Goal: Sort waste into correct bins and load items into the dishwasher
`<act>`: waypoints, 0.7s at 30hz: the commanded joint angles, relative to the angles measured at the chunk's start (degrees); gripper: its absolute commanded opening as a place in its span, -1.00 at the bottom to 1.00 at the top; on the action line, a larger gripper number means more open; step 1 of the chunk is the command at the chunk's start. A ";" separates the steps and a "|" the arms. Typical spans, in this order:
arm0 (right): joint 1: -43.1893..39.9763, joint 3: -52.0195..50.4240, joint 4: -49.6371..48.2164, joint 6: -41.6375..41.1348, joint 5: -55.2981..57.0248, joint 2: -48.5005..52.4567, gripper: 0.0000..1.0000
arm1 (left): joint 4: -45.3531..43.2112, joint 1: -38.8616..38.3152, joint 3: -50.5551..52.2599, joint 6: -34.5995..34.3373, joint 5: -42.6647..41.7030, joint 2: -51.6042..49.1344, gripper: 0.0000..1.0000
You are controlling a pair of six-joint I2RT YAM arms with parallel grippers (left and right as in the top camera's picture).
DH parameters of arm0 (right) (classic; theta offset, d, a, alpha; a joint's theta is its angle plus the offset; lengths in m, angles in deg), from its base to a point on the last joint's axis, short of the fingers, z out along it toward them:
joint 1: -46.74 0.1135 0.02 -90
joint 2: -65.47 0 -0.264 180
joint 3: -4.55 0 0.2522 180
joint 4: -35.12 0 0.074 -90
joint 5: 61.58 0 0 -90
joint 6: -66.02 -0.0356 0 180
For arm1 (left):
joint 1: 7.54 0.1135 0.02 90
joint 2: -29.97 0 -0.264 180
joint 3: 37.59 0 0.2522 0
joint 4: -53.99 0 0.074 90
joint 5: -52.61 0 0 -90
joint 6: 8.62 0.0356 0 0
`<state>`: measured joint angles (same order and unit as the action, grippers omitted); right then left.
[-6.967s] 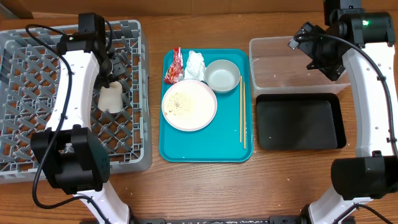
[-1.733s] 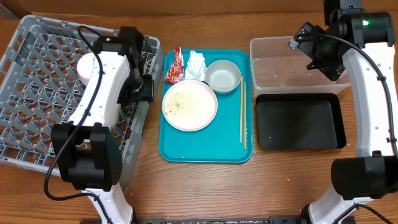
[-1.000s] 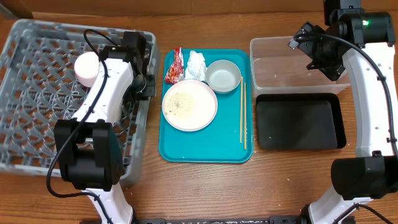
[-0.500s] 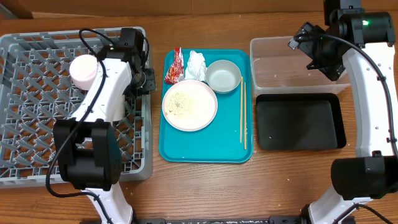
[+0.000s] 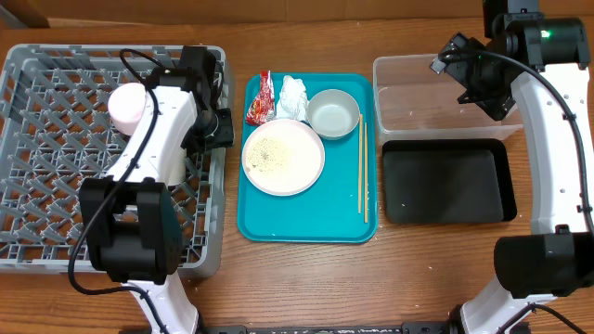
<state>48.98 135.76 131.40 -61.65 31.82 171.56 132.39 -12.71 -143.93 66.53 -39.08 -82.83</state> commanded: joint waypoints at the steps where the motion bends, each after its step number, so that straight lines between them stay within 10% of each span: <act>1: -0.11 1.05 -0.11 0.22 0.59 -0.31 1.00 | 2.12 -0.07 -5.51 -0.39 -0.92 -0.33 -0.01; 4: -0.11 1.05 -0.11 0.22 0.61 -0.31 1.00 | 5.27 -0.07 -9.75 -0.44 -0.94 -0.33 0.10; 8: -0.11 1.05 -0.09 0.22 0.59 -0.31 1.00 | 8.41 -0.09 -13.09 -0.61 -1.49 -0.33 1.00; 21: -0.11 1.05 -0.11 0.22 0.61 -0.31 1.00 | 9.86 -0.11 -13.16 -0.59 -2.78 -0.35 1.00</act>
<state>48.98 135.76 131.38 -61.67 31.82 171.56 142.36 -12.71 -155.97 66.29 -41.20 -82.94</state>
